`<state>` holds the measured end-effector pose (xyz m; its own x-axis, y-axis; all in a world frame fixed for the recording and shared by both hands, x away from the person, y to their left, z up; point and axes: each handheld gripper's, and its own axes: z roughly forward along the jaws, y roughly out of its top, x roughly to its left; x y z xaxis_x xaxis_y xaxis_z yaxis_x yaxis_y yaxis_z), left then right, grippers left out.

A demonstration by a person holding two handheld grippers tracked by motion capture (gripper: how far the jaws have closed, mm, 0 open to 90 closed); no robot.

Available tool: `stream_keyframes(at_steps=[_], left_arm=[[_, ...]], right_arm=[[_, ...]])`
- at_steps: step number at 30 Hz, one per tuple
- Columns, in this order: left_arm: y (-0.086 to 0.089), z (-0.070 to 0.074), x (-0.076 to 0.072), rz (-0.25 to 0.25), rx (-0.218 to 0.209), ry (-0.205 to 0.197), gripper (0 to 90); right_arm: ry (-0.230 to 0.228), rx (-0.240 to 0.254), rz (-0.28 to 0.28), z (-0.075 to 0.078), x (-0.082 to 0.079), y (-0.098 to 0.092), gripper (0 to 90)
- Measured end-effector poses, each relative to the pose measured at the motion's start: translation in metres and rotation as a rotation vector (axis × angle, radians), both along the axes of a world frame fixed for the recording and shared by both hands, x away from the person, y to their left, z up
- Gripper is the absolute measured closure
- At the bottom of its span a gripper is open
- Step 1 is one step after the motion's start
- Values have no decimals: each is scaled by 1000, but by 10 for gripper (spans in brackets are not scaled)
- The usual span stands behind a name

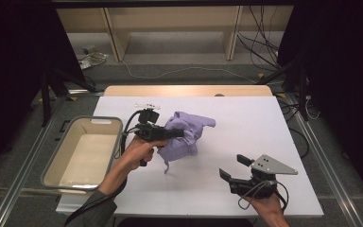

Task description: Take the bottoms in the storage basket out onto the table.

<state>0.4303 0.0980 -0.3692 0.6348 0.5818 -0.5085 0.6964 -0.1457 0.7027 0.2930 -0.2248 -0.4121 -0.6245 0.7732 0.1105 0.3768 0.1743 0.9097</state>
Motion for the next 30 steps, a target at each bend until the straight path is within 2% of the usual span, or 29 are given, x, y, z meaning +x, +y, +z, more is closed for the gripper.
stream_keyframes(at_steps=[15,30], left_arm=[[-8,-12,9,-7,12,25,681],[-14,-23,18,7,19,47,681]], right_arm=[[0,1,6,0,0,0,213],[1,2,7,0,0,0,212]])
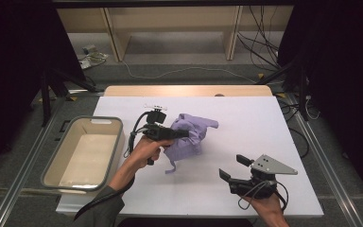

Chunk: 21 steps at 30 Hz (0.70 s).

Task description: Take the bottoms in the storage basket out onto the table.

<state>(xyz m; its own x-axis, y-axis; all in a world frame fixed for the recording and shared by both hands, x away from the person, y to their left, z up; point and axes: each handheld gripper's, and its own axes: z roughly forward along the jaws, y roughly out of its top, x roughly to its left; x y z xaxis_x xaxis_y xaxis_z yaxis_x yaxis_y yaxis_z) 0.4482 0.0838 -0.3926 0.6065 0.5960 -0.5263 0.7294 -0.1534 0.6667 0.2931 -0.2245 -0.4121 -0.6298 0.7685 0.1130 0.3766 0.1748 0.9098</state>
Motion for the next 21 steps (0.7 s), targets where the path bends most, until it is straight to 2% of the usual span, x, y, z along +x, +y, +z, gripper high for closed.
stream_keyframes(at_steps=[13,21], left_arm=[[-3,-11,6,17,10,7,679],[-2,-23,9,29,29,13,677]], right_arm=[[2,2,7,0,-1,1,213],[1,4,9,0,-1,1,213]])
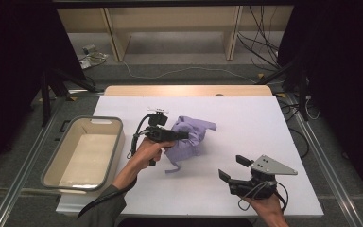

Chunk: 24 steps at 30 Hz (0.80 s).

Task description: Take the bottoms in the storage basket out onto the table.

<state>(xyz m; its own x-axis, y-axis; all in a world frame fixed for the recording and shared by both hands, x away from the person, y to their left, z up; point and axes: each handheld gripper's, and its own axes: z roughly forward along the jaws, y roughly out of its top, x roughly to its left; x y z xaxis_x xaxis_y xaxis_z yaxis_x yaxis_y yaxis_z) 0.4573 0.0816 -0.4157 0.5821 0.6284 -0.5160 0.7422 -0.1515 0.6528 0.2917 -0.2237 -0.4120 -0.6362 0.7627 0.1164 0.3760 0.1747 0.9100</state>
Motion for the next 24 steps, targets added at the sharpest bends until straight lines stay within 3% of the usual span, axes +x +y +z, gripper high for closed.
stream_keyframes(at_steps=[24], left_arm=[[-4,-23,2,29,50,24,659]], right_arm=[[-1,-4,2,0,0,1,212]])
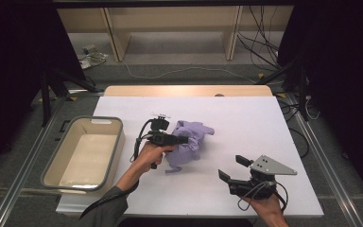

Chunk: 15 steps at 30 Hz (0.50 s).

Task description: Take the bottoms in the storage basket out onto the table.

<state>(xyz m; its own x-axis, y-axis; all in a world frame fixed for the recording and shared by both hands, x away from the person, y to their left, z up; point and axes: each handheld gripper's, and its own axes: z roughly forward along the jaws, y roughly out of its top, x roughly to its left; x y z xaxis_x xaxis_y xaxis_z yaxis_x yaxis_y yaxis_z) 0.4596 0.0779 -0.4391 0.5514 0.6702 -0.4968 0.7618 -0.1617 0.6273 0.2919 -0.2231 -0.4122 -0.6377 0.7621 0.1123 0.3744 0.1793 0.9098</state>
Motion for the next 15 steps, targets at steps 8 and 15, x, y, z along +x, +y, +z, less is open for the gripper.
stream_keyframes(at_steps=[8,15], left_arm=[[-3,-8,-1,5,19,1,649],[-4,-15,0,7,32,9,636]], right_arm=[[-1,0,1,0,0,0,213],[0,0,2,0,0,0,213]])
